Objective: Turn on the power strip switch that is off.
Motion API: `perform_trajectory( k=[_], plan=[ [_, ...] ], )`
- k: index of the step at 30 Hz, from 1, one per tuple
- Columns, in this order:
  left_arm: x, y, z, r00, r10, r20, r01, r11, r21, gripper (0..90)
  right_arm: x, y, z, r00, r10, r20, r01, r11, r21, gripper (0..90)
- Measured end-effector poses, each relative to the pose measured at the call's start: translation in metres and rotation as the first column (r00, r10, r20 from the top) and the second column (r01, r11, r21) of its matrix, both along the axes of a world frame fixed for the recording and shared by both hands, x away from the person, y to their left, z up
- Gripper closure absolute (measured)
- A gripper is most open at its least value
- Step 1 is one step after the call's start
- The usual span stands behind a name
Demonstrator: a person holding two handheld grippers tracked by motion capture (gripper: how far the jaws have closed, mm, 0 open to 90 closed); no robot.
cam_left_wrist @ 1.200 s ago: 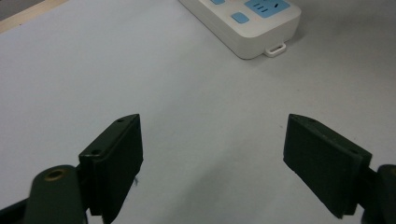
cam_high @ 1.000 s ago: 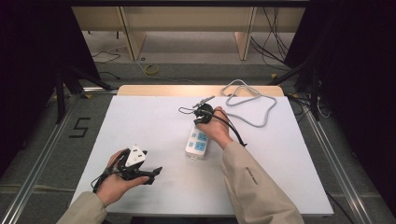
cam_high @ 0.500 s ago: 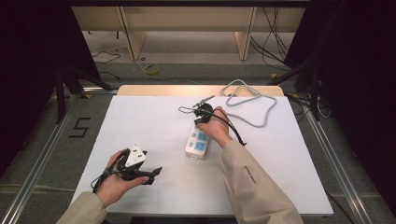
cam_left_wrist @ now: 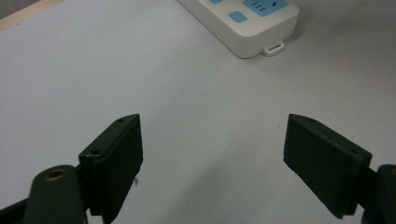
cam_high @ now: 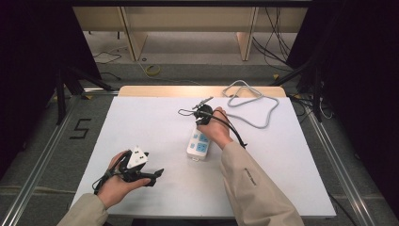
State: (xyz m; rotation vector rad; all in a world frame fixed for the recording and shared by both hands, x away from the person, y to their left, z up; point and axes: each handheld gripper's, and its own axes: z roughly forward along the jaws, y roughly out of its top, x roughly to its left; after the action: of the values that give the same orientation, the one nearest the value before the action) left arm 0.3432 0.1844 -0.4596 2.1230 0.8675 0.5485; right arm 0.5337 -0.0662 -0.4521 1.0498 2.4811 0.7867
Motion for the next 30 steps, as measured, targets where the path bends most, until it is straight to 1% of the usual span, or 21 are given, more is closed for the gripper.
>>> perform_trajectory(
  k=[3, 8, 12, 14, 19, 22, 27, 30],
  plan=[
    [0.000, 0.000, 0.000, 1.0000, -0.001, -0.001, 0.001, 1.0000, 0.002, 19.5, 0.000, 0.002, 0.000, 1.0000, -0.001, 0.006, 0.001, 1.000, -0.007, 90.0],
    [0.000, 0.000, 0.000, 1.0000, -0.001, -0.002, 0.001, 1.0000, 0.002, 19.5, -0.001, 0.002, 0.000, 1.0000, -0.003, 0.003, 0.003, 1.000, -0.012, 90.0],
    [0.000, -0.001, 0.000, 1.0000, -0.004, -0.003, 0.004, 1.0000, -0.001, 19.5, -0.001, 0.004, 0.001, 1.0000, -0.002, 0.005, 0.002, 1.000, -0.031, 90.0],
    [0.000, -0.001, 0.000, 1.0000, -0.004, -0.003, 0.004, 1.0000, 0.000, 19.5, -0.001, 0.005, 0.000, 0.9998, 0.009, 0.019, -0.008, 0.999, -0.041, 90.0],
    [0.000, -0.001, 0.000, 1.0000, -0.004, -0.003, 0.004, 1.0000, -0.001, 19.5, -0.003, 0.007, 0.001, 0.9996, 0.018, 0.023, -0.017, 0.997, -0.071, 90.0],
    [0.000, -0.001, 0.000, 1.0000, -0.004, -0.004, 0.004, 1.0000, -0.001, 19.5, -0.004, 0.009, 0.001, 0.9991, 0.023, 0.034, -0.020, 0.996, -0.088, 90.0],
    [0.000, -0.001, 0.000, 1.0000, -0.007, -0.004, 0.007, 1.0000, 0.002, 19.5, -0.006, 0.011, 0.000, 0.9983, 0.023, 0.053, -0.017, 0.995, -0.100, 90.0],
    [0.000, -0.001, 0.000, 1.0000, -0.007, -0.004, 0.007, 1.0000, 0.003, 19.5, -0.006, 0.011, 0.000, 0.9982, 0.024, 0.055, -0.018, 0.994, -0.108, 90.0]
  ],
)
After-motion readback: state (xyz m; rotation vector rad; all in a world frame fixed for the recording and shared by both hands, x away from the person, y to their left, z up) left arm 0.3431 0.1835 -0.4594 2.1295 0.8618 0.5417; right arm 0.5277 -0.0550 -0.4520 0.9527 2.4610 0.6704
